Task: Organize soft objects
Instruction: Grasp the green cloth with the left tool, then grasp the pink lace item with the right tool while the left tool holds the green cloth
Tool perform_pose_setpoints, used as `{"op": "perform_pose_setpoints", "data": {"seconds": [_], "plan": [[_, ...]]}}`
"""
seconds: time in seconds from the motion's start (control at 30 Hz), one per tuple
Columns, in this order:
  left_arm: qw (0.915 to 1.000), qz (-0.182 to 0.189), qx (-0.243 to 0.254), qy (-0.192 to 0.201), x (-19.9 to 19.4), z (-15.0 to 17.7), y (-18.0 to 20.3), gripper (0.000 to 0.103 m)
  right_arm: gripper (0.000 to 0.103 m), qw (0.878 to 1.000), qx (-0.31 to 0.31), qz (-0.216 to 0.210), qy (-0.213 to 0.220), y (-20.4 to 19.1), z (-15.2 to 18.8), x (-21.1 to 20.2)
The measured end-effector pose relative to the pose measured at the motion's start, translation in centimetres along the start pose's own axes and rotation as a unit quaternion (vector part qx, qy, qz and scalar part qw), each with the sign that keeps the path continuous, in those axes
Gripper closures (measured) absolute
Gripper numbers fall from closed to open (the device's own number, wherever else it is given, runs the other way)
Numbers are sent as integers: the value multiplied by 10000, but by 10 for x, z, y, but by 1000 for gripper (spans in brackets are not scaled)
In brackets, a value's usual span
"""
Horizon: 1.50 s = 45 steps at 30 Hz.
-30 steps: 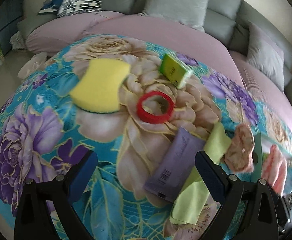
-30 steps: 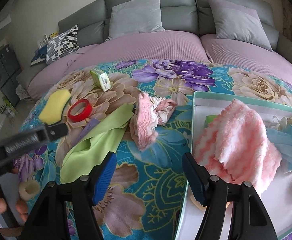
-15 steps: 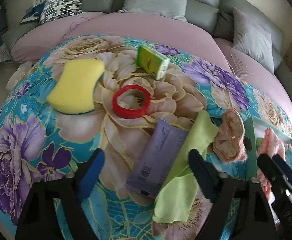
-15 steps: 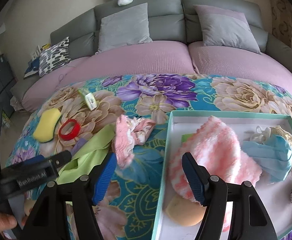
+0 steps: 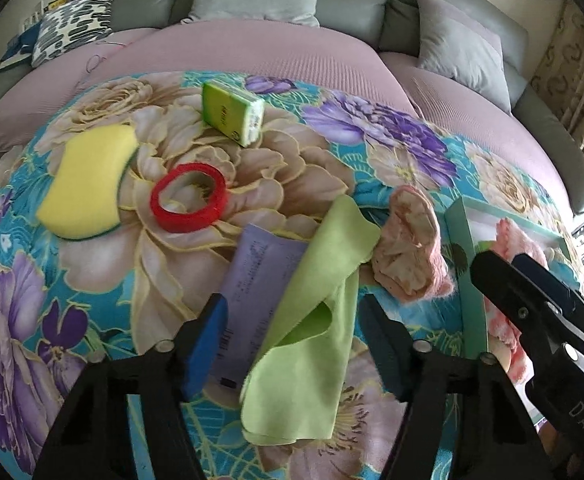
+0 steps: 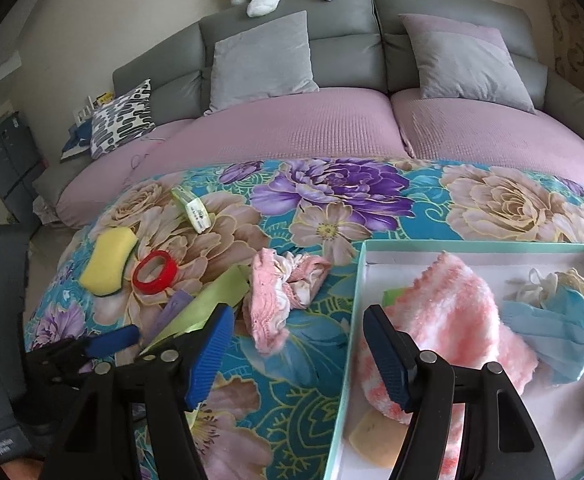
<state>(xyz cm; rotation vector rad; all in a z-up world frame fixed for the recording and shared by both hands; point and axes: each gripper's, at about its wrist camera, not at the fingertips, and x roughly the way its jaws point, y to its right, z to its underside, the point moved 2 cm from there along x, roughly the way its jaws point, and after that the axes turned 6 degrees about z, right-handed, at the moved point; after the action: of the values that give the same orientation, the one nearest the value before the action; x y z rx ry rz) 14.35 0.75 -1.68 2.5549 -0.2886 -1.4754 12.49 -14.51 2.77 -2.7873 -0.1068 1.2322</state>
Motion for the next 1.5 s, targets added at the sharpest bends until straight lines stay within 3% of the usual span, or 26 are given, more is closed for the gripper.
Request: {"op": "perform_pose_setpoints", "data": {"seconds": [0.07, 0.13, 0.3, 0.43, 0.53, 0.93, 1.17, 1.23, 1.5], "plan": [[10000, 56, 74, -22, 2, 1, 4, 40, 32, 10000, -2, -23, -1, -1, 0, 1], [9999, 120, 100, -28, 3, 0, 6, 53, 32, 10000, -6, -27, 13, -2, -1, 1], [9998, 110, 159, -36, 5, 0, 8, 64, 32, 10000, 13, -61, 15, -2, -1, 3], [9998, 129, 162, 21, 3, 0, 7, 85, 32, 10000, 56, -81, 10, -2, 0, 7], [9995, 186, 241, 44, 2, 1, 12, 93, 32, 9999, 92, -100, -3, -2, 0, 10], [9984, 301, 144, 449, -15, -5, 9, 100, 33, 9998, 152, -91, 55, 1, 0, 8], [9966, 153, -92, 807, -34, -11, -3, 101, 33, 9998, 136, -142, 81, 0, 0, 7], [9954, 109, -158, 942, -43, -12, -8, 101, 42, 9998, 87, -158, 83, -3, 0, 7], [9913, 14, -305, 1277, -65, -14, -19, 101, 63, 9995, -106, -304, 14, -17, 5, 16]]}}
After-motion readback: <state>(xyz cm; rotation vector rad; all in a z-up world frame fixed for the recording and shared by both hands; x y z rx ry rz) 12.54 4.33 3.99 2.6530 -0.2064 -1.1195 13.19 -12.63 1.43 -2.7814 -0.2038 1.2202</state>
